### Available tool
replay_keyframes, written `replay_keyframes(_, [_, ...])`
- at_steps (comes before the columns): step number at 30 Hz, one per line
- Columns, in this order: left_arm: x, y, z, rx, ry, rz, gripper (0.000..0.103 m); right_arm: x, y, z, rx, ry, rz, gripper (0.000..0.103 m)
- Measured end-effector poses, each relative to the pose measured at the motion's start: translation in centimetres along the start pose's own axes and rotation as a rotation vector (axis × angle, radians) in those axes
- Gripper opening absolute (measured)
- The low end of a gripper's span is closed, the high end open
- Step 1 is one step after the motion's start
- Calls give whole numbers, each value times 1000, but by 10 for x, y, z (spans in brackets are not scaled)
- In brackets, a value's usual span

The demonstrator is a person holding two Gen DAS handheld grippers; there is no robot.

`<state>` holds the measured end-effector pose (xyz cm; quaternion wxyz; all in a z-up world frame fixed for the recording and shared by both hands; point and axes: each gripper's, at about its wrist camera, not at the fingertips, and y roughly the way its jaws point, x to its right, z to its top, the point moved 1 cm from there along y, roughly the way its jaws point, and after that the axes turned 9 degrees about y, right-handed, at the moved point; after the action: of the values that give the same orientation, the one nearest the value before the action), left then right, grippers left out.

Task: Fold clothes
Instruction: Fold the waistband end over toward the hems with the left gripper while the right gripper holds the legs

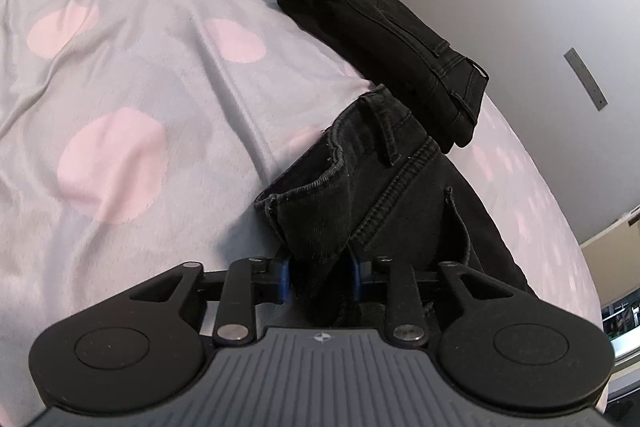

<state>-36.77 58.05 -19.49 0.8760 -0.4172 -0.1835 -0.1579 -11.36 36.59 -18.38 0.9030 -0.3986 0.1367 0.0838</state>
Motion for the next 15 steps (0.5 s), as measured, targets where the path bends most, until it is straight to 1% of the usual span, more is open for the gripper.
replay_keyframes(1, [1, -1, 0, 1, 3, 1, 40, -1, -2, -1, -3, 1, -4, 15])
replay_keyframes(3, [0, -7, -1, 6, -15, 1, 49, -3, -8, -5, -12, 10, -12, 11])
replay_keyframes(5, [-1, -17, -4, 17, -40, 12, 52, -1, -20, -11, 3, 16, -26, 11])
replay_keyframes(6, [0, -24, -6, 29, -35, 25, 52, -1, -26, -14, 13, 21, -36, 12])
replay_keyframes(9, [7, -47, -12, 80, 19, 67, 51, 6, -51, -18, 88, 76, -114, 14])
replay_keyframes(12, [25, -64, -15, 138, 122, 60, 51, 19, -89, -30, 169, 200, -208, 14])
replay_keyframes(15, [49, -74, -25, 151, 229, 40, 51, 34, -130, -41, 219, 345, -315, 15])
